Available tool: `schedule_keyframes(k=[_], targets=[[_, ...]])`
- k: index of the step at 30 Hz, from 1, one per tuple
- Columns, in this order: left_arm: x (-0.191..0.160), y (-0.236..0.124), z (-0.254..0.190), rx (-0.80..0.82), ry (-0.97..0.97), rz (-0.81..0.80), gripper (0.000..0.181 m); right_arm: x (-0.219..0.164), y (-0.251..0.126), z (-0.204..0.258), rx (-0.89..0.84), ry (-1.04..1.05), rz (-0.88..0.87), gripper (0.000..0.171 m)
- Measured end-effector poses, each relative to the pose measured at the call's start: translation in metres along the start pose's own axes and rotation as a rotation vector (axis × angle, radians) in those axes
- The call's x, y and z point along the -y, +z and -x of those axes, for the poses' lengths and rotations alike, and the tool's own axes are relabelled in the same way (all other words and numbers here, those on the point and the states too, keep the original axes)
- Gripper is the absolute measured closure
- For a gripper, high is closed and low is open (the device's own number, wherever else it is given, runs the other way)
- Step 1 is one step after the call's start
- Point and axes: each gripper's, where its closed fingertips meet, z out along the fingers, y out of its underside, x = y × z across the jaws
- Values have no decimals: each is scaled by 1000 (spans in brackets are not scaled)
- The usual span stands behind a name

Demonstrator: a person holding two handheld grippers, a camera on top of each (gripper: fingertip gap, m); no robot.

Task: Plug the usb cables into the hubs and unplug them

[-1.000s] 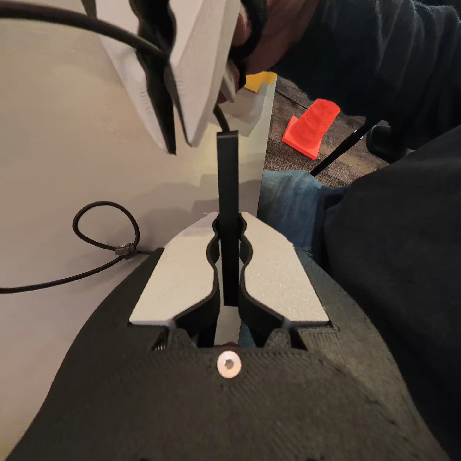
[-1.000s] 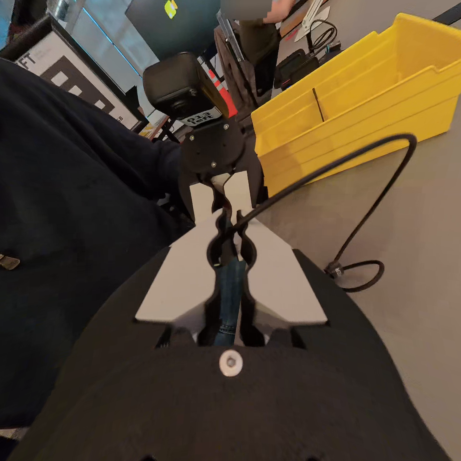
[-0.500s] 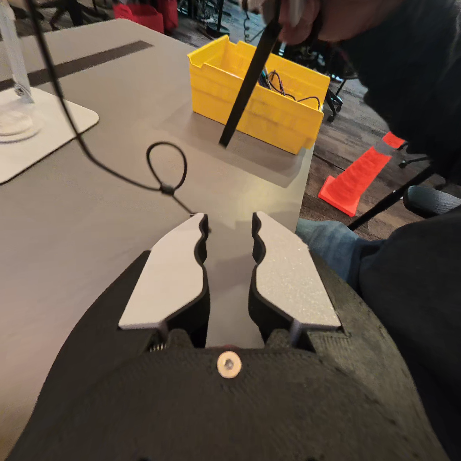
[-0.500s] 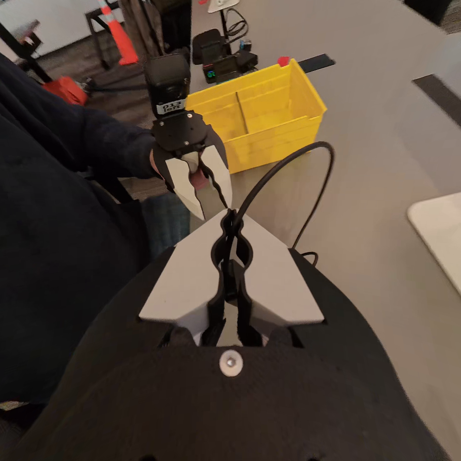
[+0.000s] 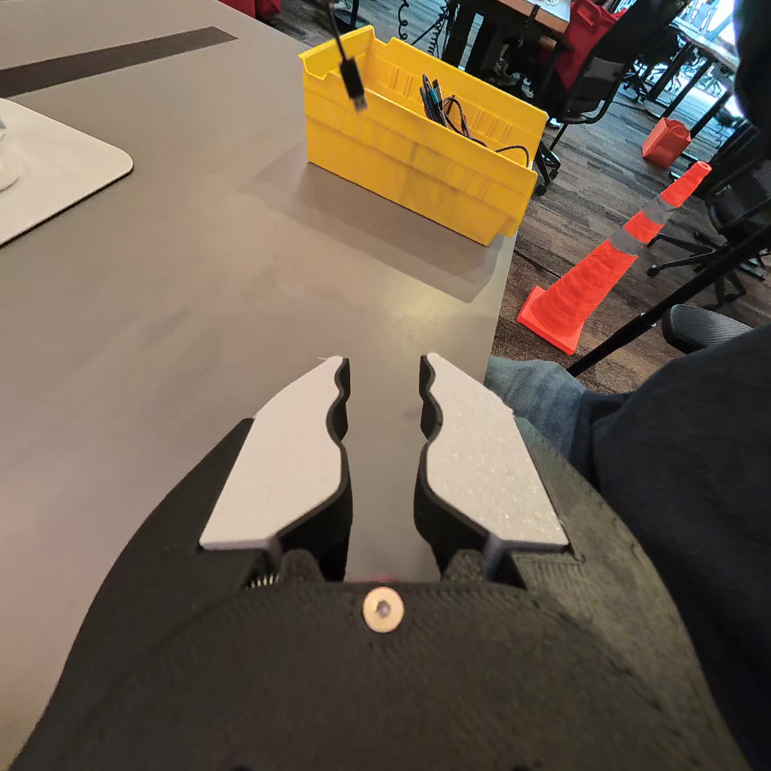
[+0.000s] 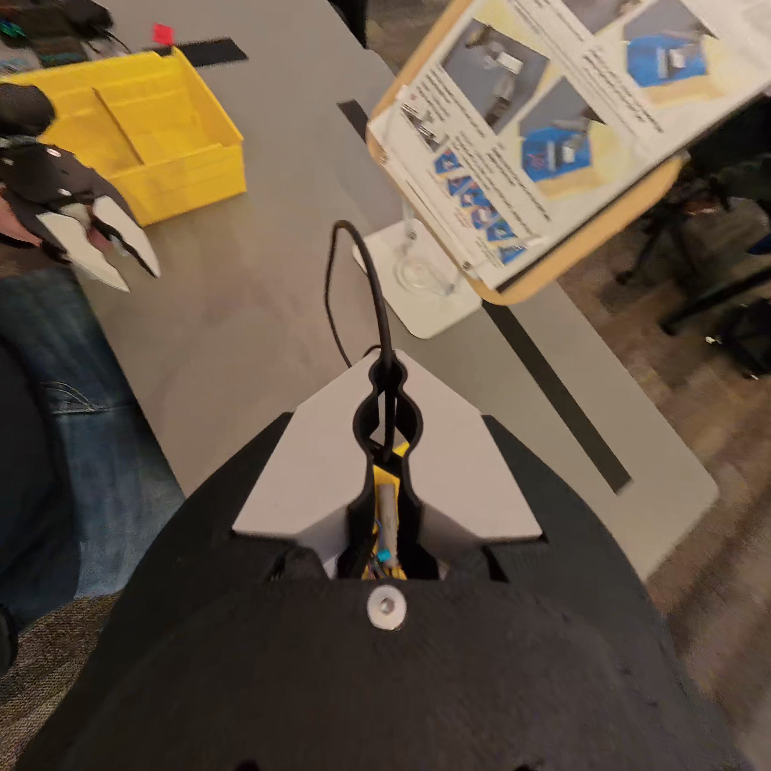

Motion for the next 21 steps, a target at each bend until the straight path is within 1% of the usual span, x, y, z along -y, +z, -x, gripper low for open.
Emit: schedule_keyframes(k=[5,8,10,13,18,21], targets=[[-3,3,1,-6,-21,8,150,-37,-35,-41,-96,37,97,171],[-5,6,1,-13,-33,14,150,-63,-45,-58,-133,75,139,171],[-6,9,1,-17,-37,20,150,-85,-42,-65,-134,88,183,171],[-8,12,0,-22,-39,32,150,-121,-24,-73,-118,102,246,171],[-11,13,0,-16,-35,43,150,-179,26,-75,-83,89,333,171],[-10,11,2,-10,-40,40,150,-213,52,-77,-66,124,384,171]])
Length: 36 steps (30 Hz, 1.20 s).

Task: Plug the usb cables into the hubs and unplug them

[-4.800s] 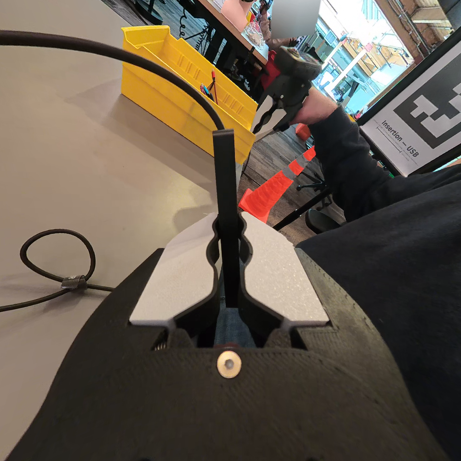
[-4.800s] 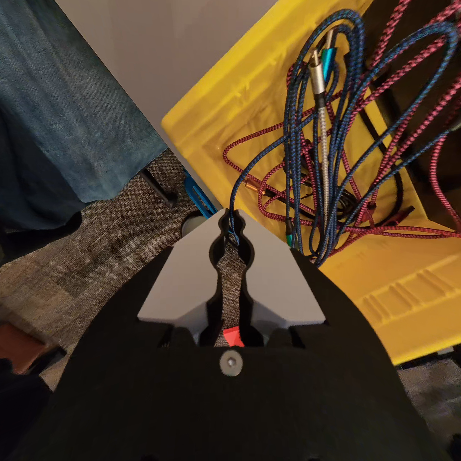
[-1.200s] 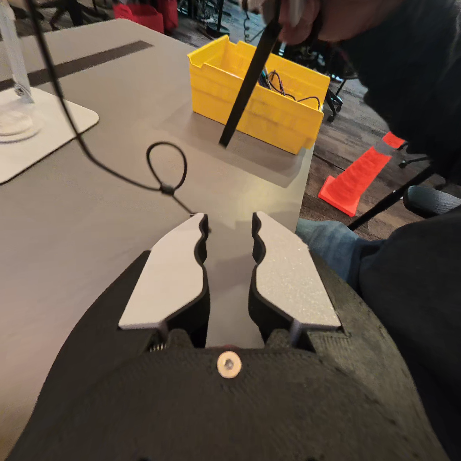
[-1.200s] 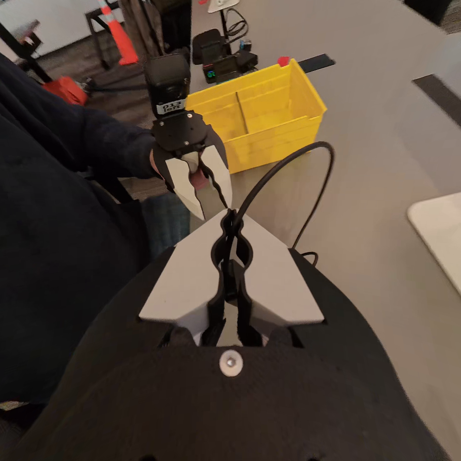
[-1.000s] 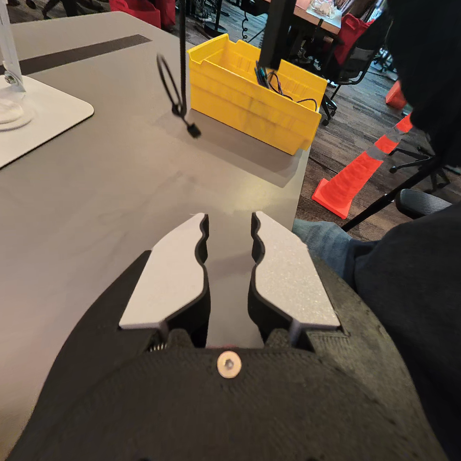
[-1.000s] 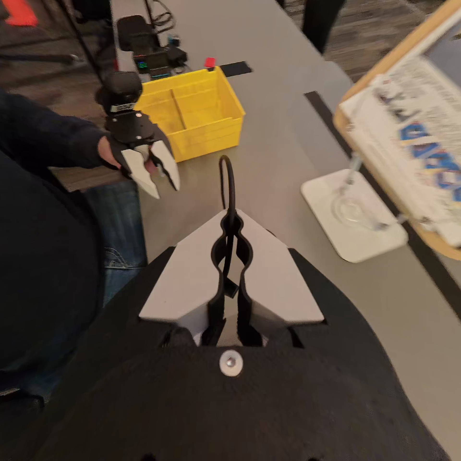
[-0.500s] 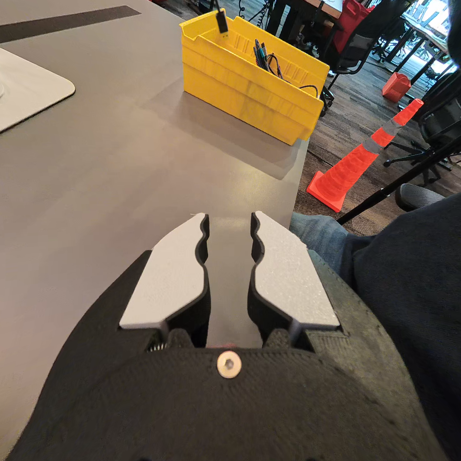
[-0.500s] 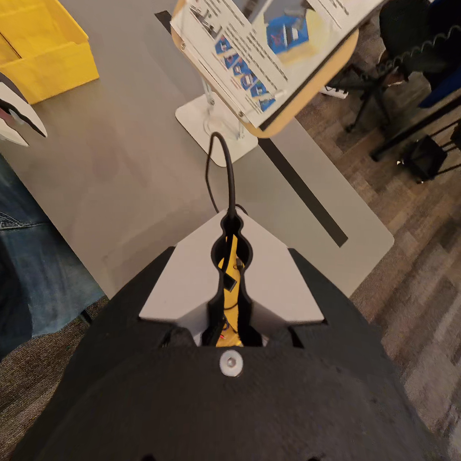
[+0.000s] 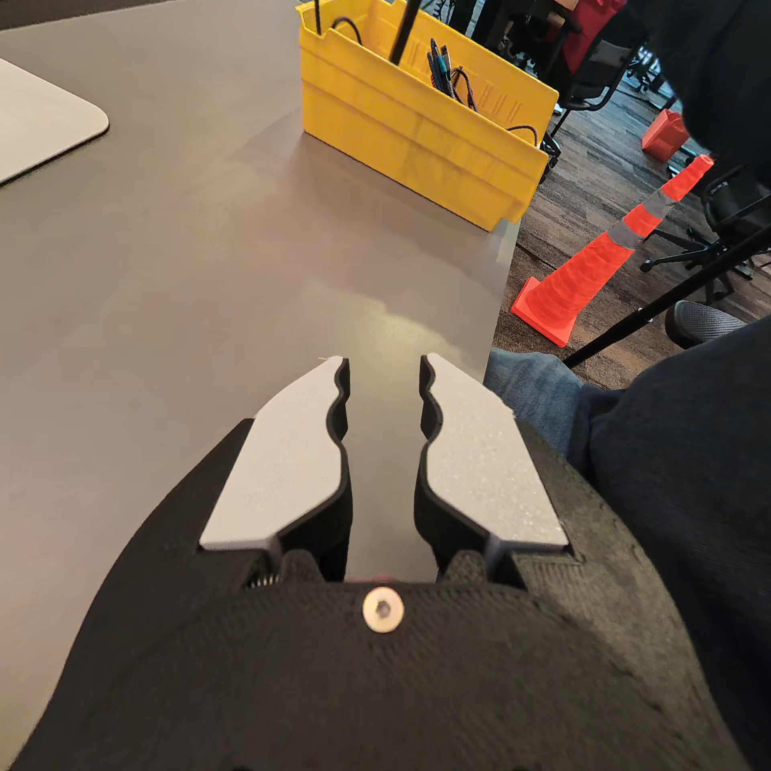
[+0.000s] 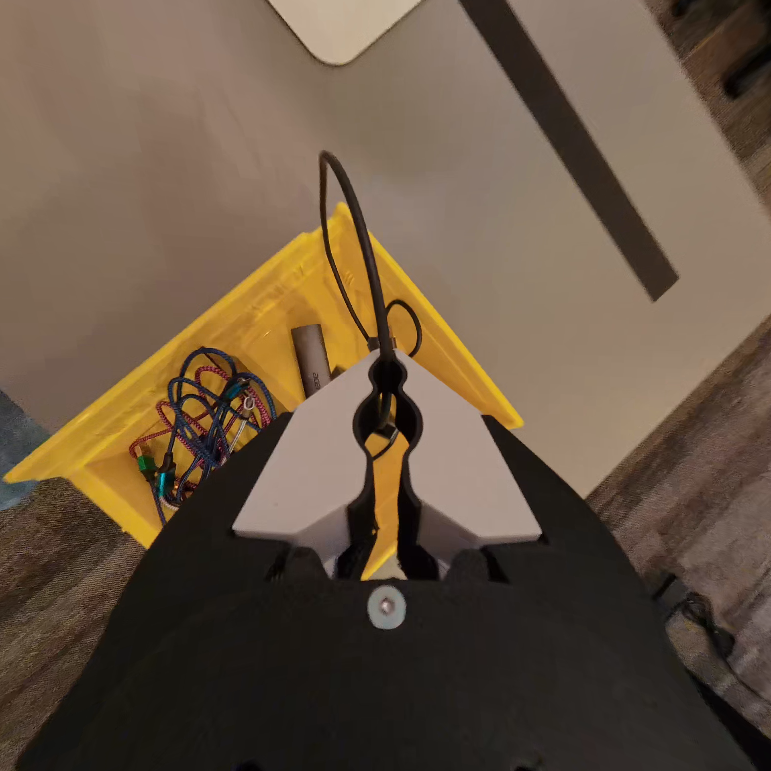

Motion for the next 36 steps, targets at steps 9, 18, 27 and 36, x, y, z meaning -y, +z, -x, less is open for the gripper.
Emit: schedule_keyframes(k=[9,18,27,36], targets=[[-4,3,2,-12,-14,17,150,-95,76,-5,44,117,281,171],[-5,8,-3,-32,-10,37,150,-130,59,14,163,186,549,120],[8,1,-5,-27,-9,-5,147,-94,3,9,167,244,334,101],[48,-91,37,357,110,-37,128,-128,-36,10,-48,323,221,100]])
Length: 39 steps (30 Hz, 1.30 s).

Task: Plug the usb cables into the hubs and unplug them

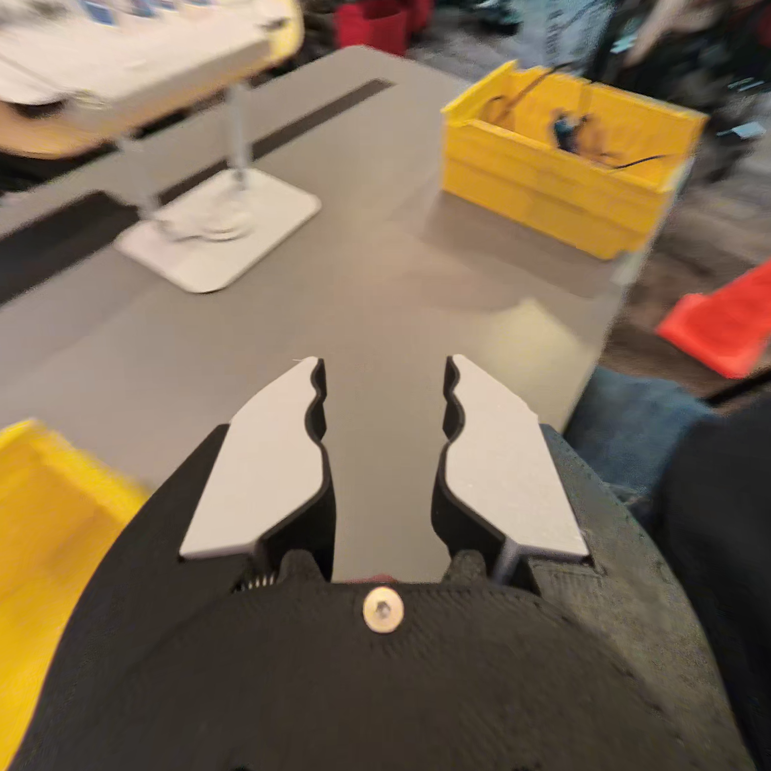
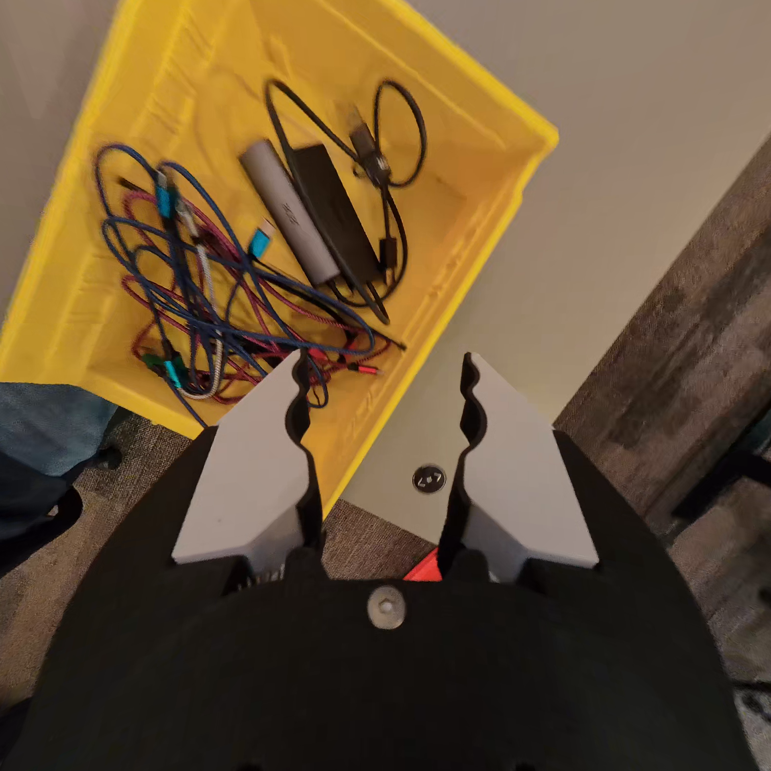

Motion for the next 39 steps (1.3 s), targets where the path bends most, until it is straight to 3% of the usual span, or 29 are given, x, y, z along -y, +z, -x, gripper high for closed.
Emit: schedule_keyframes(k=[4,7,10,14,19,22,23,29,39], targets=[[-20,-73,82,359,-18,107,106,-41,23,-11,-35,86,6,99],[-47,-130,126,505,-163,110,97,-70,45,-10,-38,133,29,101],[-92,-178,160,660,-276,198,89,-76,62,2,14,169,-20,105],[-166,-212,177,767,-434,378,82,-80,77,15,47,200,-34,115],[-232,-204,168,703,-640,486,82,-78,91,29,71,214,-55,131],[-255,-193,163,671,-669,536,102,-77,94,26,10,199,-66,144],[-257,-190,163,660,-686,530,117,-76,95,27,11,205,-78,150],[-252,-187,165,598,-663,475,177,-66,99,33,-4,198,-122,154],[-247,-187,165,549,-639,376,178,-14,112,91,27,135,-159,152]])
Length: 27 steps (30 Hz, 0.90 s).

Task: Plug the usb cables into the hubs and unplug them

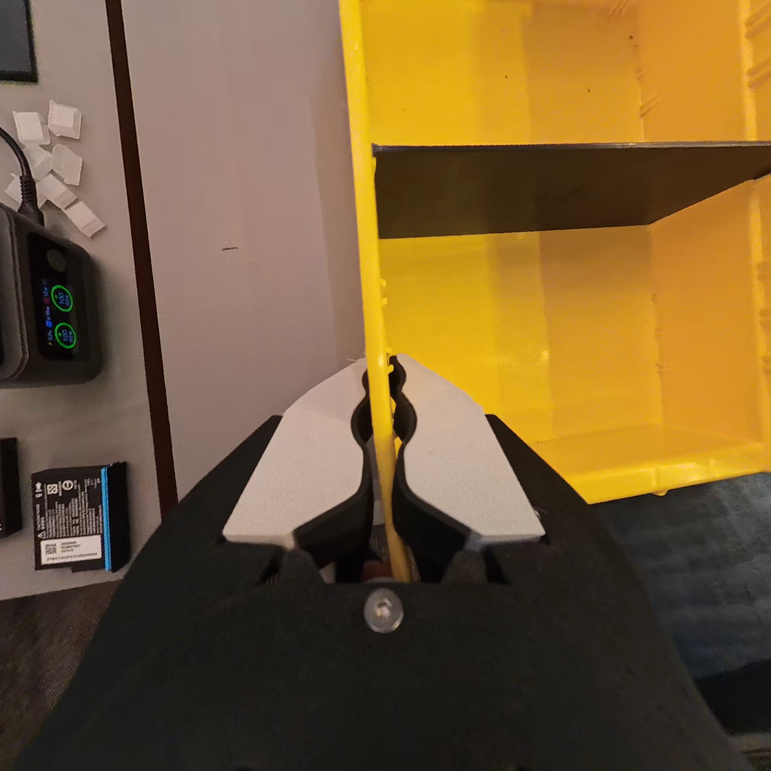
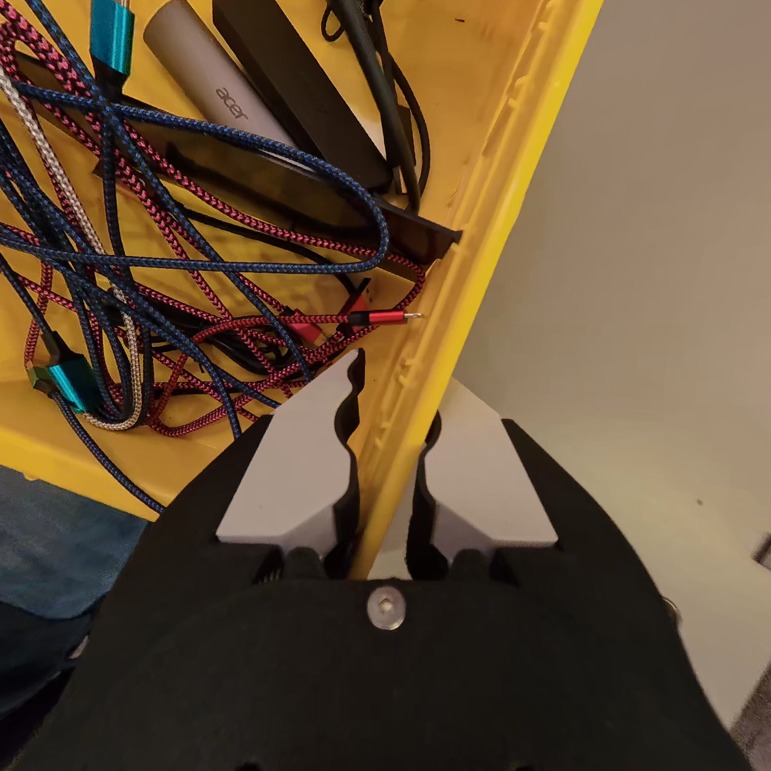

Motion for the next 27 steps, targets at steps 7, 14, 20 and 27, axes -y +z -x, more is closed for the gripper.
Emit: schedule_keyframes(k=[7,14,20,27], targets=[[2,-8,-6,-84,-74,-114,177,37,21,68,36,-20,-12,150],[23,-41,-5,-131,-113,-258,178,80,43,157,159,-30,-79,133],[38,-79,-8,-129,-95,-353,177,117,62,253,266,-106,-108,109],[51,-128,-22,-136,-90,-448,177,167,83,375,443,-100,-198,80]])
